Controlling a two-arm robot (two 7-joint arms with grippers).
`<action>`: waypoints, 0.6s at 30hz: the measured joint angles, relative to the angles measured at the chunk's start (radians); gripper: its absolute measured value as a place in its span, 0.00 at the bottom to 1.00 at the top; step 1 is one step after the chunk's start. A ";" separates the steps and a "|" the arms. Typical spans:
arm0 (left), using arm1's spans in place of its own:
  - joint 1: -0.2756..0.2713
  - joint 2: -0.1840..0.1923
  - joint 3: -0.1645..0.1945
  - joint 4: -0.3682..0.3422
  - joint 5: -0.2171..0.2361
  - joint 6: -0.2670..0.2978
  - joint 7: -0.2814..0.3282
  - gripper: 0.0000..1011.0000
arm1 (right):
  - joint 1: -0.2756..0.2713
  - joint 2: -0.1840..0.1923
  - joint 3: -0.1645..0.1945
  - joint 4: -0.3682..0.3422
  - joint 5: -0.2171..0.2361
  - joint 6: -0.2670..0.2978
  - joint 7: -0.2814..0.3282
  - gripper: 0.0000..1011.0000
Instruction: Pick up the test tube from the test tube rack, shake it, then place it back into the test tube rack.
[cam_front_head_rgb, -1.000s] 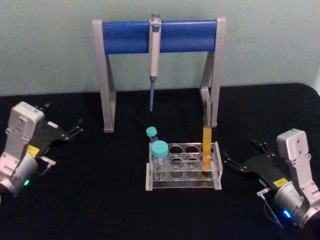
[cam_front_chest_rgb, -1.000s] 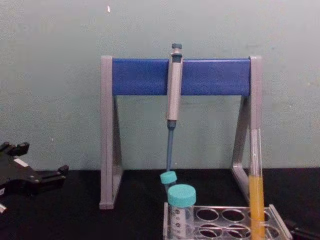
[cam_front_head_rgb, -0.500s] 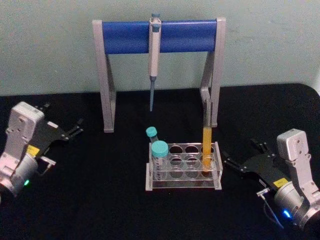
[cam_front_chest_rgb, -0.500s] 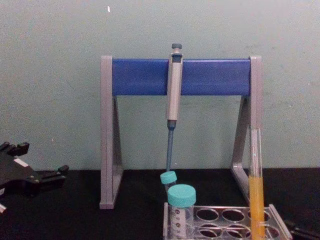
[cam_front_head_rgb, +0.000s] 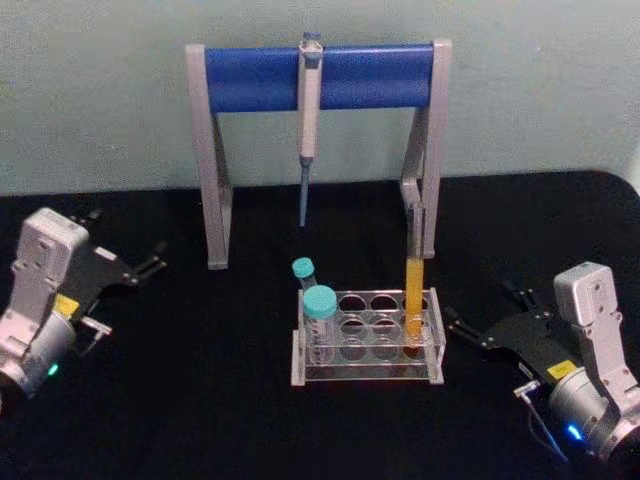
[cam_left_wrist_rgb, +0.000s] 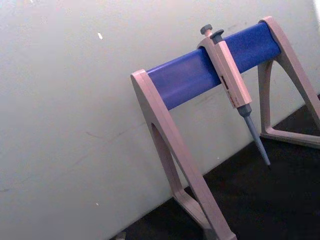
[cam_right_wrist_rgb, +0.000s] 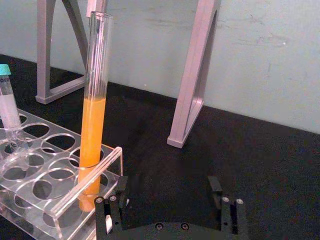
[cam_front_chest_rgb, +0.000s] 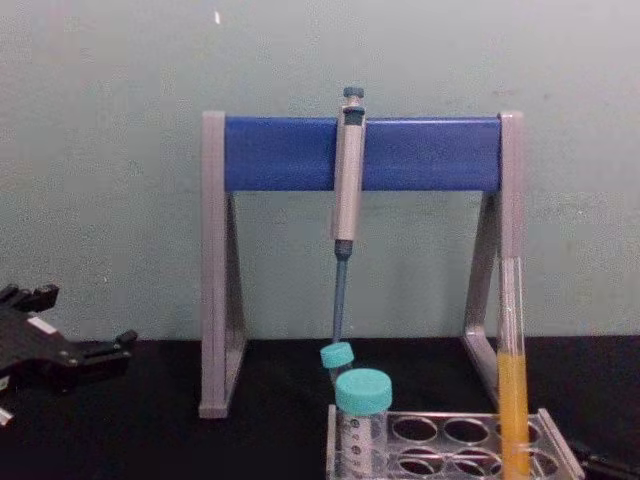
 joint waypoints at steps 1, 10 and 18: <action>0.000 0.000 0.000 0.000 0.000 0.000 0.000 0.99 | 0.000 0.000 0.000 0.000 0.000 0.000 0.000 0.99; 0.000 0.000 0.000 0.000 0.000 0.000 0.000 0.99 | 0.000 0.000 0.000 0.000 0.000 0.000 0.000 0.99; 0.000 0.000 0.000 0.000 0.000 0.000 0.000 0.99 | 0.000 0.000 0.000 0.000 0.000 0.000 0.000 0.99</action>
